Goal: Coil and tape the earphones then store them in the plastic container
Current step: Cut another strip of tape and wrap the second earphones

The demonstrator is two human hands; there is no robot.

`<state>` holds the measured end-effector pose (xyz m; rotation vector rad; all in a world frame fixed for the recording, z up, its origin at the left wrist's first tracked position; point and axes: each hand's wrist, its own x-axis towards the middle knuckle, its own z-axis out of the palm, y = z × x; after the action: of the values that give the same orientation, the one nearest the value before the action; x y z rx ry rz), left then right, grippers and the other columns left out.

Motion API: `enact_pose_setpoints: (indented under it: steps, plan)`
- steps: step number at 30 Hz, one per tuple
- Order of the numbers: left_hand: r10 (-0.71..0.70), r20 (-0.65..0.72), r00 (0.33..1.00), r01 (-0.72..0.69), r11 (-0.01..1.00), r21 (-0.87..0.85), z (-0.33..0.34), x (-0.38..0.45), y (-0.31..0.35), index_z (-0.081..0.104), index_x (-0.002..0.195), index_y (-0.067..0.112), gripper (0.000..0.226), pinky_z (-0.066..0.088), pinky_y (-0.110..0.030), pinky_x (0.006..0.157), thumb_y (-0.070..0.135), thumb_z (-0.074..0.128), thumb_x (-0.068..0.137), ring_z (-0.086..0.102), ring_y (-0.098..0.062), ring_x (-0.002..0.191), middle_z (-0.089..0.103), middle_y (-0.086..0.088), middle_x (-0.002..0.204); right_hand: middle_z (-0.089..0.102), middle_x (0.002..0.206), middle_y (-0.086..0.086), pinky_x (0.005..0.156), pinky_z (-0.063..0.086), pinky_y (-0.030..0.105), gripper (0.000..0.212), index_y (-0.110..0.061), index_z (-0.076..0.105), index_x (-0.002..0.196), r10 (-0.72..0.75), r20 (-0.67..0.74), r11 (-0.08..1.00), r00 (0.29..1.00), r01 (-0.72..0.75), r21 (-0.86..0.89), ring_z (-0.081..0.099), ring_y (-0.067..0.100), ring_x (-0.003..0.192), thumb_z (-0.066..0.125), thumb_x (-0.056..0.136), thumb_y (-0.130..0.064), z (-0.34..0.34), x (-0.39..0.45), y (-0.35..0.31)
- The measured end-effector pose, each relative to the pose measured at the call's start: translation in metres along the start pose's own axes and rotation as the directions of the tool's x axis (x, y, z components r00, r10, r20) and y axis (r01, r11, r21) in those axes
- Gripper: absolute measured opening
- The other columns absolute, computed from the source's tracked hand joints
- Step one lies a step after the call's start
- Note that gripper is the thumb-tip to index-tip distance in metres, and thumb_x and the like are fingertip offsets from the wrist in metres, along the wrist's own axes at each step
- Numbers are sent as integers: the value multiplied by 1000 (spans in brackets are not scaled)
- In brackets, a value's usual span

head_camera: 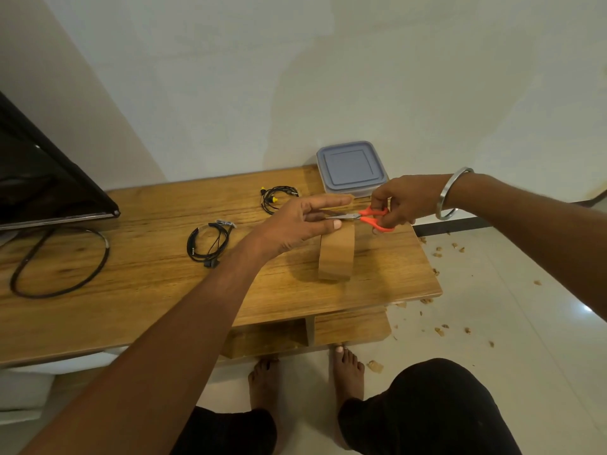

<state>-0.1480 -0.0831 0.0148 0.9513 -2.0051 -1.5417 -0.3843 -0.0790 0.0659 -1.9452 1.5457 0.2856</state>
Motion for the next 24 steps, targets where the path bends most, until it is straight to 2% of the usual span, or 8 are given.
enact_pose_setpoints:
  steps: [5, 7, 10, 13, 16, 18, 21, 24]
  plan:
    - [-36, -2, 999, 36, 996, -87, 2, -3, 2, 53, 139, 13, 50, 44, -18, 101, 3, 64, 91, 55, -3, 123, 51, 9, 142, 67, 86, -3, 67, 55, 34, 16, -26, 57, 88, -63, -107, 977, 992, 83, 195, 63, 19, 69, 71, 81, -27, 9, -8, 9]
    - [-50, 2, 999, 50, 992, -120, 3, -2, 3, 51, 140, 14, 52, 46, -17, 97, 1, 63, 91, 60, -4, 117, 52, 12, 141, 68, 90, -4, 72, 57, 38, 14, -23, 58, 89, -51, -142, 972, 989, 82, 218, 66, 18, 75, 70, 83, -27, 15, -11, 15]
    - [-63, 1, 998, 62, 985, -160, 3, -2, 3, 47, 142, 14, 55, 47, -20, 99, 0, 63, 91, 61, -6, 117, 52, 9, 142, 64, 98, 4, 79, 53, 38, 21, -18, 62, 94, 19, -198, 1000, 980, -20, 0, 63, 23, 87, 68, 82, -35, 26, -8, 27]
    - [-70, -7, 997, 68, 978, -196, 4, -2, 4, 46, 143, 16, 58, 49, -20, 97, 0, 63, 90, 62, -7, 115, 49, 5, 144, 60, 104, 12, 81, 48, 34, 38, -11, 63, 105, 149, -194, 958, 970, -190, -214, 57, 25, 93, 60, 86, -43, 36, -5, 32]
    - [-63, -35, 997, 54, 975, -214, 6, -3, 2, 47, 143, 18, 60, 49, -21, 96, 0, 65, 89, 64, -6, 110, 42, 3, 151, 66, 104, 11, 83, 50, 32, 46, -8, 64, 109, 268, -149, 916, 952, -299, -265, 61, 25, 95, 56, 88, -48, 44, 0, 32]
    - [-67, -33, 997, 57, 971, -232, 7, -4, 2, 46, 143, 18, 61, 50, -20, 92, -1, 65, 89, 64, -4, 106, 44, 4, 149, 66, 105, 11, 82, 50, 31, 45, -7, 62, 111, 309, -130, 904, 942, -333, -267, 62, 25, 96, 58, 88, -46, 50, 4, 31]
    - [-82, -21, 996, 74, 962, -264, 8, -5, 3, 45, 144, 18, 61, 50, -20, 90, -3, 64, 89, 64, -5, 107, 54, 10, 138, 64, 108, 10, 84, 51, 30, 37, -9, 59, 114, 341, -116, 901, 933, -360, -243, 61, 24, 97, 65, 86, -33, 55, 12, 29]
    - [-82, -11, 997, 76, 962, -261, 7, -5, 4, 44, 144, 18, 62, 50, -21, 91, -3, 64, 89, 64, -6, 108, 56, 10, 136, 62, 109, 10, 83, 51, 31, 42, -7, 56, 115, 318, -172, 897, 932, -355, -263, 60, 25, 98, 69, 83, -31, 56, 15, 28]
